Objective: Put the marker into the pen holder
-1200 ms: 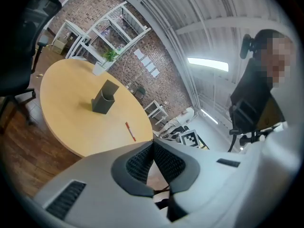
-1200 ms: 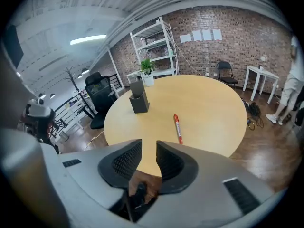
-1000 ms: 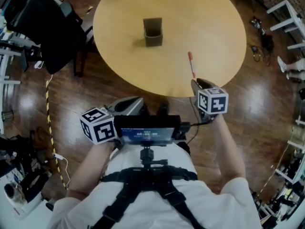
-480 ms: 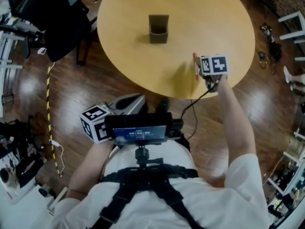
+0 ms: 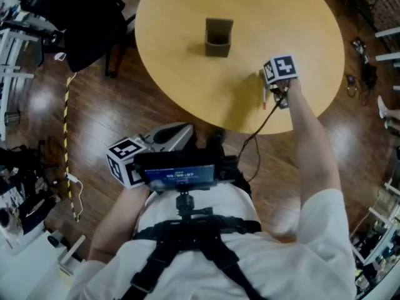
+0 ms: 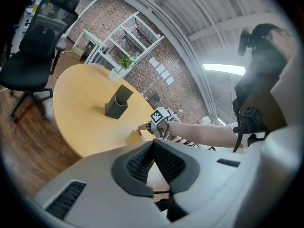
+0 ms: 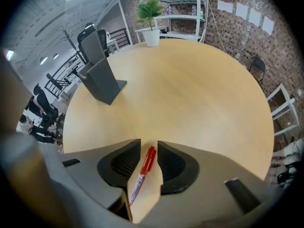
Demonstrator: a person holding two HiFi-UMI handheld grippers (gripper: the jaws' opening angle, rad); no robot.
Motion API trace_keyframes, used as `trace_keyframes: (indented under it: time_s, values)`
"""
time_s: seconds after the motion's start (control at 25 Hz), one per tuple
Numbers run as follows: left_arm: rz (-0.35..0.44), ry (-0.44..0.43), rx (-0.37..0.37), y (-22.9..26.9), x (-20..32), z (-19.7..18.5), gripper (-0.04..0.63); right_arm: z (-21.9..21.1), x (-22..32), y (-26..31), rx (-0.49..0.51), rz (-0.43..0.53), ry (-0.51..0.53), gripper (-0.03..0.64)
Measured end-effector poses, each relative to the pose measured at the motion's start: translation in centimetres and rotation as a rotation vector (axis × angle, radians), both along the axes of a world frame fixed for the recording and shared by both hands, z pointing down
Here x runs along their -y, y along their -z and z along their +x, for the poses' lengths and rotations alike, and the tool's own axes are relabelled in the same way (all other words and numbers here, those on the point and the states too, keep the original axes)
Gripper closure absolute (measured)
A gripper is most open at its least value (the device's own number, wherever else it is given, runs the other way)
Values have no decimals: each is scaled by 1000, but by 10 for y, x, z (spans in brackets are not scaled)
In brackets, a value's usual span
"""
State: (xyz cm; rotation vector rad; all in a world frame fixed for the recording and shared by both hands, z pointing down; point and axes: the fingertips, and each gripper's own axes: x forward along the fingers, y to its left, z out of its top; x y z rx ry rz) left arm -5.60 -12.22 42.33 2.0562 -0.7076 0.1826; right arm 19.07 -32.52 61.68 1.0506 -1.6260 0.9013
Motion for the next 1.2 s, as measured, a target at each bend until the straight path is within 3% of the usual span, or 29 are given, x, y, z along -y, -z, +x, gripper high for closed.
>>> trace_keyframes:
  time_s: [0.16, 0.36, 1.2]
  values:
    - [-6, 6, 6, -1, -3, 1, 598, 5, -1, -10, -70, -8, 18, 538]
    - [-9, 9, 6, 0, -2, 1, 598, 2, -3, -6, -62, 21, 40, 551]
    - [44, 14, -31, 3, 8, 2, 598, -16, 3, 135, 116, 512, -22, 574]
